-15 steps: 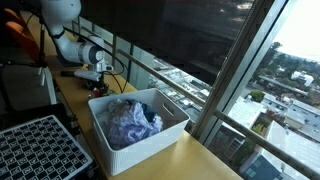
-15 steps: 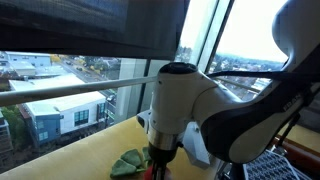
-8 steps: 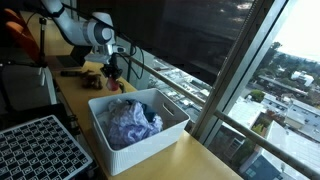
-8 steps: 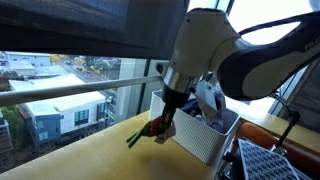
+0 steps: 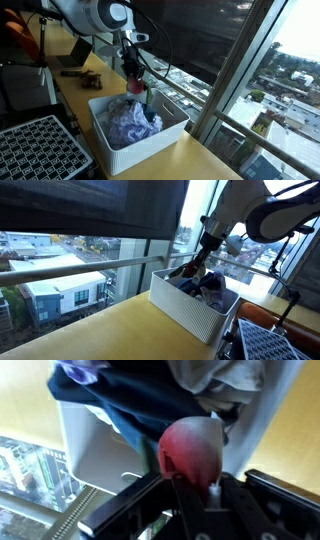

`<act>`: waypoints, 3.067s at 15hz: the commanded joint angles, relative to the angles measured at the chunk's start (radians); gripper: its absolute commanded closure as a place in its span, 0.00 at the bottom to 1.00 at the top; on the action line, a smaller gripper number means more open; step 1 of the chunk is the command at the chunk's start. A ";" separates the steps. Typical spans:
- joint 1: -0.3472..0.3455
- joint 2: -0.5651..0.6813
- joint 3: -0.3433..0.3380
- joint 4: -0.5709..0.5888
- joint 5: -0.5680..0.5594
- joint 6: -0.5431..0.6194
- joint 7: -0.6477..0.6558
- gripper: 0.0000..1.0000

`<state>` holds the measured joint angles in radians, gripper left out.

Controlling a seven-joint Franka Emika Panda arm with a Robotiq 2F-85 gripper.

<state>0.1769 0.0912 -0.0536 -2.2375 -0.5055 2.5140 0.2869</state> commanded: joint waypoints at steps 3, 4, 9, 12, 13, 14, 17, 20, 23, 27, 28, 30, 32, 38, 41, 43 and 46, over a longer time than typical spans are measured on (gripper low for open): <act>-0.109 -0.047 0.005 -0.051 -0.014 0.003 0.031 0.56; -0.117 -0.042 0.007 -0.043 -0.009 -0.008 0.029 0.56; -0.111 -0.066 0.028 -0.040 -0.001 -0.034 0.047 0.21; -0.104 -0.090 0.051 -0.042 0.001 -0.042 0.062 0.01; -0.101 -0.099 0.060 -0.044 0.001 -0.042 0.064 0.00; -0.097 -0.108 0.072 -0.045 0.001 -0.043 0.067 0.00; -0.054 -0.078 0.140 -0.018 0.004 -0.035 0.083 0.00; 0.016 0.014 0.220 0.035 0.021 -0.003 0.108 0.00; 0.107 0.115 0.284 0.115 0.047 0.014 0.104 0.00; 0.239 0.293 0.327 0.304 0.064 0.000 0.085 0.00; 0.272 0.352 0.327 0.363 0.070 0.001 0.076 0.00; 0.315 0.449 0.325 0.463 0.104 0.005 0.029 0.00; 0.338 0.561 0.320 0.564 0.146 0.011 -0.040 0.00; 0.312 0.836 0.329 0.798 0.265 -0.011 -0.269 0.00; 0.323 0.962 0.350 0.931 0.316 -0.051 -0.351 0.00; 0.340 1.028 0.354 1.007 0.331 -0.082 -0.387 0.25; 0.344 1.068 0.354 1.061 0.342 -0.125 -0.426 0.42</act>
<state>0.5153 1.0951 0.2885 -1.2795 -0.2004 2.4537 -0.0800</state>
